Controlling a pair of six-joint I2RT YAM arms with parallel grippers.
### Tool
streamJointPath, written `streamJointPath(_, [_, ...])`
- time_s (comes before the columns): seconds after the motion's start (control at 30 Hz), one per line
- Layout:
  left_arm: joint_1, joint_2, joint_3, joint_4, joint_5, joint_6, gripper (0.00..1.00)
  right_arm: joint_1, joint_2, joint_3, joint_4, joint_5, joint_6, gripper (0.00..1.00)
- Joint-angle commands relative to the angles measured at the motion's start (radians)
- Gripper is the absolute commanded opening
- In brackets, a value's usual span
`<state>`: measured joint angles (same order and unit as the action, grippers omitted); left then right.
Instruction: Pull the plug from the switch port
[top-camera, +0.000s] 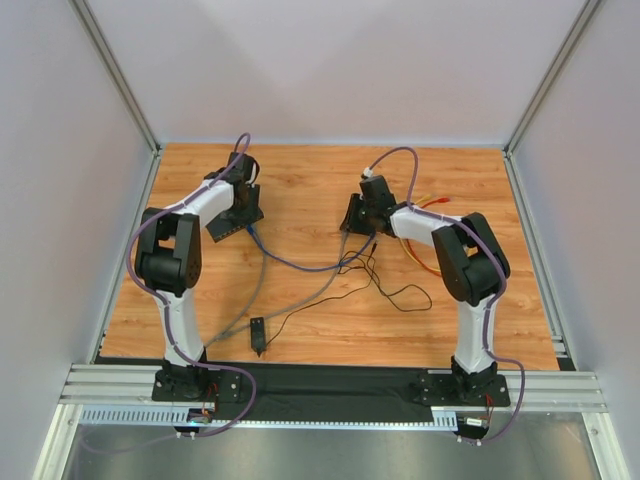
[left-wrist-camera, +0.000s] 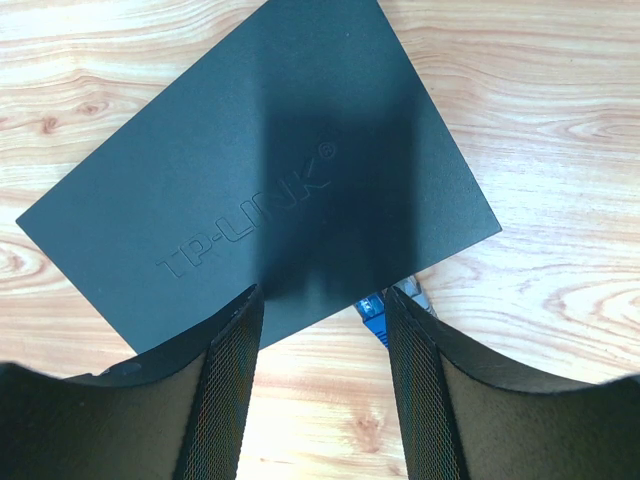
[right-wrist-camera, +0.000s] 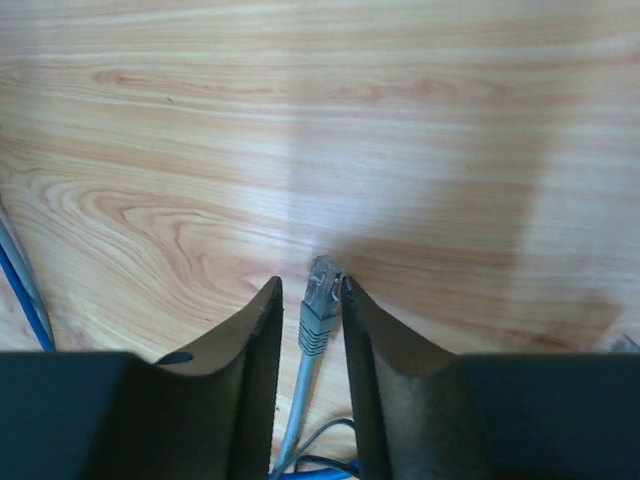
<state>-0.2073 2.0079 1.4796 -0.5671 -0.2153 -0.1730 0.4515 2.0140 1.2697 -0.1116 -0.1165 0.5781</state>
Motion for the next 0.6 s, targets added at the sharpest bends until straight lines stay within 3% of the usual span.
streamJointPath(0.0, [0.011, -0.038, -0.03, 0.01, 0.034, 0.003, 0.6, 0.009, 0.028, 0.112, -0.016, 0.003, -0.06, 0.33])
streamJointPath(0.17, [0.019, -0.093, -0.065, 0.036, 0.053, 0.0, 0.6, 0.021, 0.057, 0.236, -0.06, 0.012, -0.075, 0.52])
streamJointPath(0.27, [0.025, -0.127, -0.085, 0.053, 0.065, -0.002, 0.6, 0.042, 0.077, 0.314, -0.124, 0.061, -0.118, 0.57])
streamJointPath(0.57, [0.065, -0.147, -0.108, 0.069, 0.116, -0.01, 0.59, 0.121, 0.256, 0.529, -0.088, -0.21, -0.127, 0.52])
